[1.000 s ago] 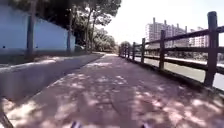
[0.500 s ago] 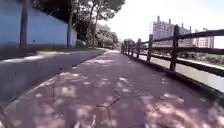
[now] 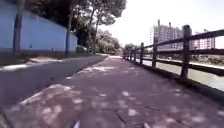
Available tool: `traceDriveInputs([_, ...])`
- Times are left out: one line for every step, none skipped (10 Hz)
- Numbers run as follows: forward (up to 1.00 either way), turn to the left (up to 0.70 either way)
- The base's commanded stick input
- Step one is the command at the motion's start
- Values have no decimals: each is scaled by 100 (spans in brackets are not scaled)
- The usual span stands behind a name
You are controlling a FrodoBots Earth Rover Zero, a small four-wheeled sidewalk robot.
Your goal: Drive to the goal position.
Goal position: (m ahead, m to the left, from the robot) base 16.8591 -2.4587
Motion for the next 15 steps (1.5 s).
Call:
traceDriveInputs([100, 0])
traceDriveInputs([100, 0])
traceDriveInputs([100, 0])
traceDriveInputs([100, 0])
traceDriveInputs([100, -19])
traceDriveInputs([100, -40])
traceDriveInputs([100, -40])
traceDriveInputs([100, -6])
traceDriveInputs([100, 0])
traceDriveInputs([100, 0])
traceDriveInputs([100, 0])
traceDriveInputs([100, 0])
traceDriveInputs([100, 0])
traceDriveInputs([100, 0])
traceDriveInputs([100, 0])
